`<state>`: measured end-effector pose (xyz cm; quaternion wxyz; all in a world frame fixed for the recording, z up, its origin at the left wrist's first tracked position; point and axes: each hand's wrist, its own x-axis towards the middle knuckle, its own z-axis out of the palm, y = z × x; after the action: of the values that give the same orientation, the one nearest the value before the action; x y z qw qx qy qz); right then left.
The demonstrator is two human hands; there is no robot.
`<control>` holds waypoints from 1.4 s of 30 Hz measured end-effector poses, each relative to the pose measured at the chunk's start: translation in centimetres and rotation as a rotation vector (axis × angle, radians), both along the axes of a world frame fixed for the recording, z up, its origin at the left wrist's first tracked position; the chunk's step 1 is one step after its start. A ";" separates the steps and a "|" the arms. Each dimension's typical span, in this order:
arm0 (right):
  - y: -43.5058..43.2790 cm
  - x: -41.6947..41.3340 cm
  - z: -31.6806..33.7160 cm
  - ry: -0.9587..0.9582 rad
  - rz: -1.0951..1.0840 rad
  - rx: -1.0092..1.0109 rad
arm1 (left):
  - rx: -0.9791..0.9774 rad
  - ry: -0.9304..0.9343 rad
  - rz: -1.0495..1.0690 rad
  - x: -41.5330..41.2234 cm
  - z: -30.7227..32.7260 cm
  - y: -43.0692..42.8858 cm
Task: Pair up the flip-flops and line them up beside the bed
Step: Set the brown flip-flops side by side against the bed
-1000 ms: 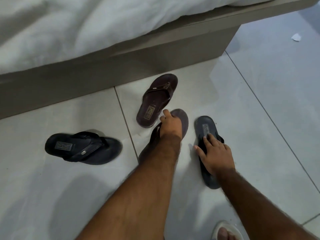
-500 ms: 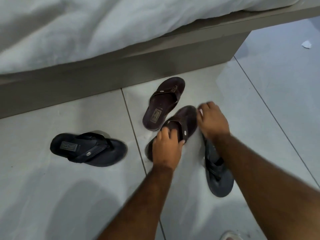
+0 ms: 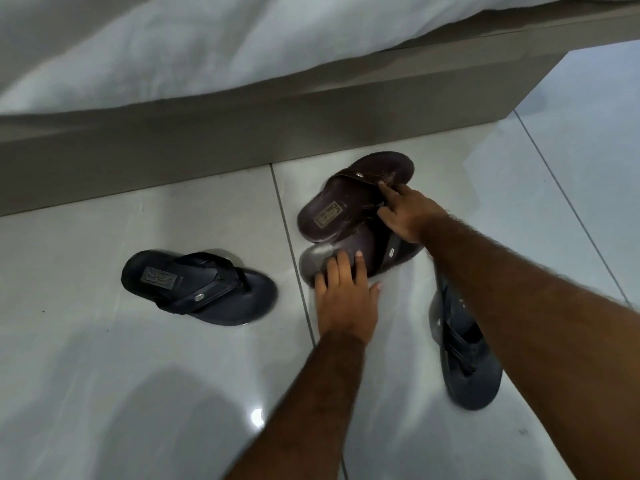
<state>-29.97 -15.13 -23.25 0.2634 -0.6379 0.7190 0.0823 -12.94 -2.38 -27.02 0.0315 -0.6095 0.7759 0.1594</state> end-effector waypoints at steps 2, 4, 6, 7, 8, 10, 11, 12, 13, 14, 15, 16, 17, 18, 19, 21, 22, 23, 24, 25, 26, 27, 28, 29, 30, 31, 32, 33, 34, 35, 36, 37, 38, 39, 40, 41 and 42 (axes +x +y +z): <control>0.2 0.0 0.1 0.104 0.058 -0.065 | 0.013 -0.005 0.009 0.2 0.1 -1.5; 0.4 -0.3 0.2 0.150 0.065 -0.127 | 0.037 0.005 0.043 0.7 0.4 -3.1; 0.6 -0.8 0.1 0.125 0.056 -0.154 | 0.050 0.011 0.084 1.4 0.6 -4.8; 0.8 -1.0 -0.1 0.104 0.060 -0.151 | 0.070 0.016 0.099 1.9 0.6 -5.8; 1.0 -1.0 -0.3 0.078 0.064 -0.140 | 0.099 0.023 0.110 2.2 0.7 -6.8; 1.7 -0.8 -0.7 0.006 0.043 -0.090 | 0.153 0.040 0.128 2.6 1.0 -9.0; 2.1 -0.6 -0.8 -0.037 0.018 -0.064 | 0.170 0.045 0.136 2.6 1.2 -10.1; 2.7 -0.5 -0.9 -0.080 -0.011 -0.053 | 0.186 0.051 0.140 2.5 1.4 -11.1; 3.2 -0.4 -0.9 -0.113 -0.036 -0.059 | 0.205 0.058 0.139 2.4 1.7 -11.9; 3.7 -0.4 -0.9 -0.132 -0.056 -0.075 | 0.230 0.065 0.132 2.3 1.9 -12.5; 4.1 -0.4 -0.9 -0.135 -0.073 -0.089 | 0.256 0.065 0.118 2.2 2.0 -12.9; 4.3 -0.4 -0.8 -0.126 -0.087 -0.098 | 0.279 0.058 0.097 2.2 2.1 -13.3; 4.6 -0.5 -0.8 -0.113 -0.101 -0.101 | 0.297 0.048 0.065 2.0 2.2 -13.7; 4.9 -0.7 -0.8 -0.102 -0.108 -0.101 | 0.308 0.040 0.027 1.8 2.3 -14.1; 5.3 -0.8 -1.0 -0.095 -0.107 -0.101 | 0.310 0.032 -0.018 1.6 2.4 -14.3; 6.2 -1.0 -1.4 -0.076 -0.094 -0.108 | 0.310 0.005 -0.124 1.1 2.6 -14.8; 6.6 -1.0 -1.6 -0.051 -0.090 -0.119 | 0.318 -0.011 -0.176 0.8 2.6 -15.0; 6.8 -1.1 -1.9 -0.018 -0.091 -0.132 | 0.330 -0.028 -0.222 0.5 2.7 -15.3; 6.9 -1.2 -2.0 0.014 -0.096 -0.145 | 0.339 -0.044 -0.261 0.1 2.7 -15.6; 6.7 -1.3 -2.1 0.042 -0.102 -0.156 | 0.345 -0.060 -0.293 -0.3 2.6 -15.9; 6.4 -1.4 -2.2 0.061 -0.109 -0.163 | 0.345 -0.076 -0.322 -0.7 2.6 -16.3; 6.1 -1.6 -2.3 0.071 -0.117 -0.170 | 0.341 -0.090 -0.349 -1.0 2.6 -16.7; 5.8 -1.8 -2.4 0.077 -0.123 -0.176 | 0.337 -0.102 -0.372 -1.3 2.5 -17.1; 5.5 -2.0 -2.5 0.082 -0.125 -0.184 | 0.335 -0.110 -0.388 -1.4 2.4 -17.4; 5.3 -2.2 -2.6 0.083 -0.124 -0.190 | 0.333 -0.115 -0.396 -1.5 2.4 -17.6; 5.2 -2.2 -2.7 0.079 -0.124 -0.193 | 0.328 -0.121 -0.399 -1.6 2.4 -17.7; 5.2 -2.3 -2.8 0.072 -0.125 -0.193 | 0.319 -0.132 -0.398 -1.7 2.4 -17.8; 5.2 -2.3 -3.0 0.069 -0.126 -0.193 | 0.310 -0.147 -0.394 -1.8 2.4 -17.7; 5.3 -2.3 -3.0 0.070 -0.126 -0.192 | 0.301 -0.164 -0.384 -2.1 2.5 -17.6; 5.3 -2.3 -3.0 0.072 -0.127 -0.188 | 0.294 -0.178 -0.371 -2.3 2.6 -17.4; 5.3 -2.3 -3.0 0.070 -0.131 -0.181 | 0.289 -0.186 -0.358 -2.5 2.7 -17.2; 5.3 -2.3 -2.8 0.062 -0.135 -0.173 | 0.285 -0.188 -0.346 -2.7 2.7 -17.0; 5.3 -2.3 -2.6 0.051 -0.138 -0.163 | 0.281 -0.185 -0.339 -2.7 2.7 -16.8; 5.3 -2.4 -2.4 0.038 -0.139 -0.157 | 0.277 -0.179 -0.335 -2.7 2.6 -16.5; 5.5 -2.4 -2.2 0.023 -0.138 -0.151 | 0.274 -0.173 -0.335 -2.7 2.5 -16.3; 5.8 -2.4 -2.1 0.009 -0.138 -0.148 | 0.274 -0.166 -0.337 -2.5 2.3 -16.0; 6.2 -2.4 -2.0 -0.002 -0.138 -0.148 | 0.273 -0.159 -0.340 -2.3 2.1 -15.7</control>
<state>-32.36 -8.97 -25.21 0.2216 -0.6047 0.7650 0.0100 -15.29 -18.04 -24.89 0.2014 -0.4706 0.8338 0.2067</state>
